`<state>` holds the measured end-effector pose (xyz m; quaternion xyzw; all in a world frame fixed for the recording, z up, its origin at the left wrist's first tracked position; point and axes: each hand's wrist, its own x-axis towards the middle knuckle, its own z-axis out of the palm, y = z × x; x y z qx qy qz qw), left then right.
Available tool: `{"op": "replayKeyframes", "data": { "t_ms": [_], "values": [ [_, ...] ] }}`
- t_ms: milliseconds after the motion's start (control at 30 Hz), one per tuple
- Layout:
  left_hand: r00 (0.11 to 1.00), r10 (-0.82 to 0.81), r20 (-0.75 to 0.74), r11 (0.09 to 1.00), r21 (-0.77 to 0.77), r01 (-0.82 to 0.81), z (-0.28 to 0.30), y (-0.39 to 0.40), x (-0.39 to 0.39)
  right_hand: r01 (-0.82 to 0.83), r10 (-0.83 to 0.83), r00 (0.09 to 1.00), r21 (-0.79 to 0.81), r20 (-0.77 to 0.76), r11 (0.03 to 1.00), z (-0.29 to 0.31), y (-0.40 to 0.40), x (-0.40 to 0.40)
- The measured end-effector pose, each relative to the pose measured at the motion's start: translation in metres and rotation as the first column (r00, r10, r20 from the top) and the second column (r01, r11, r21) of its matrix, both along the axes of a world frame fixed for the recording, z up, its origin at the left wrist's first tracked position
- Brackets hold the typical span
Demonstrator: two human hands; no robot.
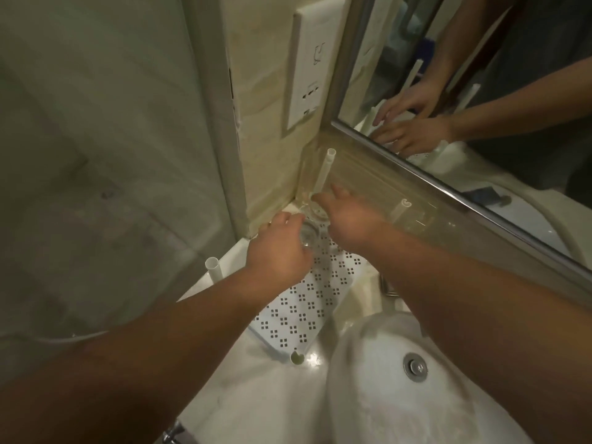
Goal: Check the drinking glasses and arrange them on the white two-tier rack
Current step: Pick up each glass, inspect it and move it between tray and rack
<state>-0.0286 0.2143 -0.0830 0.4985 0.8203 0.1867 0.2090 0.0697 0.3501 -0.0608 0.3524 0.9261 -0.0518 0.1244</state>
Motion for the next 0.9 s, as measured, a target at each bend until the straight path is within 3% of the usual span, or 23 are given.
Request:
{"op": "replayKeyframes", "data": {
  "t_ms": [133, 300, 567, 767, 900],
  "values": [
    [0.983, -0.08, -0.164, 0.996, -0.06, 0.071, -0.008, 0.008, 0.002, -0.06, 0.062, 0.998, -0.057, 0.03, 0.997, -0.011, 0.011, -0.009],
    [0.962, -0.085, -0.26, 0.995, -0.074, 0.068, -0.011, 0.011, 0.005, -0.055, 0.051, 0.998, -0.125, -0.032, 0.991, -0.019, 0.015, -0.013],
    [0.963, -0.09, -0.254, 0.992, -0.11, 0.064, -0.008, 0.012, 0.006, 0.005, -0.008, 1.0, -0.132, -0.019, 0.991, -0.013, 0.01, -0.004],
    [0.997, 0.007, -0.076, 0.996, -0.085, -0.013, 0.002, 0.005, 0.006, 0.071, -0.08, 0.993, -0.1, -0.083, 0.992, 0.015, 0.012, 0.004],
    [0.953, 0.169, 0.251, 0.97, 0.128, -0.206, 0.032, -0.001, 0.012, 0.039, -0.043, 0.991, -0.03, -0.124, 0.999, 0.045, 0.001, 0.012]
  ]
}}
